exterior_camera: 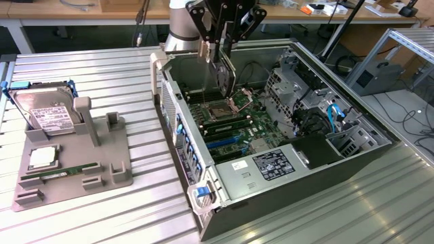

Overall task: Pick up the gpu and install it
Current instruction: 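Pick up the gpu and move the gpu toward the slot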

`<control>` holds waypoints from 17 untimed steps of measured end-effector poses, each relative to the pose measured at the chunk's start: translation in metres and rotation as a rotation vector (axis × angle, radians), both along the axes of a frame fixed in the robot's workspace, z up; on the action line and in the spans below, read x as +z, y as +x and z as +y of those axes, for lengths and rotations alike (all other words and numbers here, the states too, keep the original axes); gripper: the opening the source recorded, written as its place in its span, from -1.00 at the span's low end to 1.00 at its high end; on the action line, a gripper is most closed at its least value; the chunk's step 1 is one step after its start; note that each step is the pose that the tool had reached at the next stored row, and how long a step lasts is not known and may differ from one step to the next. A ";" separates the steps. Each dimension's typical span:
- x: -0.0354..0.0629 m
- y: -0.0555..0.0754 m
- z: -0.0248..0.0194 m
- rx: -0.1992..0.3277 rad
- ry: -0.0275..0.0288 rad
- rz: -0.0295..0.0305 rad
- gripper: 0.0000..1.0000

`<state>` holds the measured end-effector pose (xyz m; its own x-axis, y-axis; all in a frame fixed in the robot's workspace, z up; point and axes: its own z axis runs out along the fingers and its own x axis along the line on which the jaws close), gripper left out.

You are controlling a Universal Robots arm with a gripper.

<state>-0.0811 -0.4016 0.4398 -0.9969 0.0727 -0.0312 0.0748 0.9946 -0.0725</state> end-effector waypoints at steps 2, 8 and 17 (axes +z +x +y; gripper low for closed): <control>-0.0003 0.002 0.0000 0.000 -0.0010 0.0000 -0.46; -0.0017 0.009 -0.0001 0.000 -0.0048 0.0000 -0.46; -0.0033 0.018 -0.0001 0.000 -0.0098 0.0000 -0.46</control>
<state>-0.0630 -0.4017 0.4365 -0.9969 0.0724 -0.0319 0.0748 0.9938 -0.0823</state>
